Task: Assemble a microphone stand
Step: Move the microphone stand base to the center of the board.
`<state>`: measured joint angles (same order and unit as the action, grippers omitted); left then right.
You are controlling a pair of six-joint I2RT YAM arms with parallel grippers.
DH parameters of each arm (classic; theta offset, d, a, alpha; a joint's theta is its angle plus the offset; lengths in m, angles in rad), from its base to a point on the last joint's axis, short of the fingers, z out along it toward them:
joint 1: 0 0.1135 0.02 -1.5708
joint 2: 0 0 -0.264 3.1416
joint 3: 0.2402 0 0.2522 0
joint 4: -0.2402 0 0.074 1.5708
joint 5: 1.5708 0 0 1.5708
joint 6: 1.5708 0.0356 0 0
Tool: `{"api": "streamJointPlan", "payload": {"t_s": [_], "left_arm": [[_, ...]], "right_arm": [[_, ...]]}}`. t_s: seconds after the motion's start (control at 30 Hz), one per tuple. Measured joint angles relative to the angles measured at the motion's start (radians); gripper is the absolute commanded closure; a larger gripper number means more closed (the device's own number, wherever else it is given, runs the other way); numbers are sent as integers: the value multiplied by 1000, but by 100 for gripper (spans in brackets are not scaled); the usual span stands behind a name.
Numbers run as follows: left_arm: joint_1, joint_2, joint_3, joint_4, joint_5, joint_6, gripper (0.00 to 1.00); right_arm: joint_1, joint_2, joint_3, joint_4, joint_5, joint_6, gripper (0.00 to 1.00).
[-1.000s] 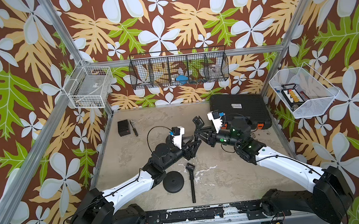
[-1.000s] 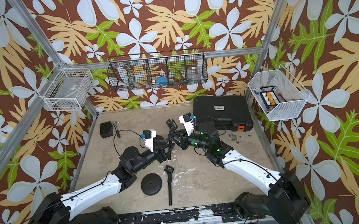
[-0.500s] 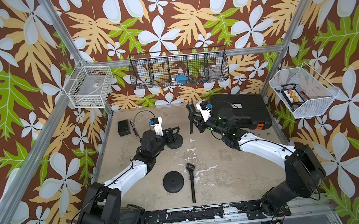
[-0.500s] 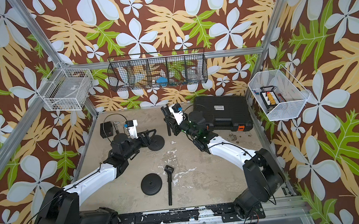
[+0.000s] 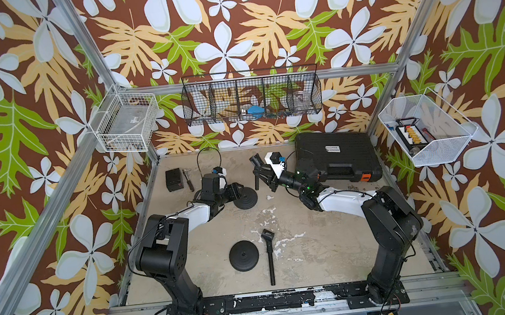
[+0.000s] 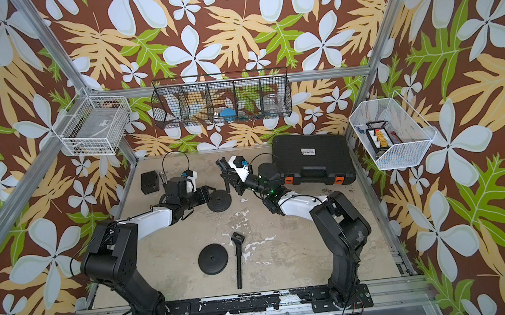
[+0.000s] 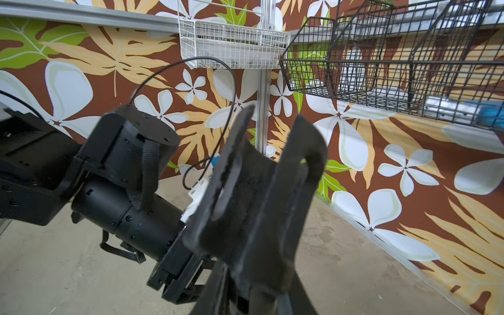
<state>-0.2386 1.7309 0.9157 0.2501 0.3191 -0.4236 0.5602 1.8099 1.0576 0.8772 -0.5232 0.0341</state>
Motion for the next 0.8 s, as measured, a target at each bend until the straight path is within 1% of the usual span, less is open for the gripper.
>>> {"api": "streamJointPlan", "payload": {"t_s": [0.2, 0.37, 0.57, 0.8], "left_arm": [[0, 43, 44, -107, -24, 45, 36], [0, 76, 74, -164, -27, 72, 34], [1, 96, 107, -189, -24, 105, 33], [1, 131, 126, -210, -26, 110, 34]], "right_arm": [[7, -33, -40, 33, 0, 10, 93], [8, -58, -92, 45, 10, 15, 93], [7, -88, -122, 61, 32, 37, 93], [7, -103, -138, 62, 35, 39, 93]]}}
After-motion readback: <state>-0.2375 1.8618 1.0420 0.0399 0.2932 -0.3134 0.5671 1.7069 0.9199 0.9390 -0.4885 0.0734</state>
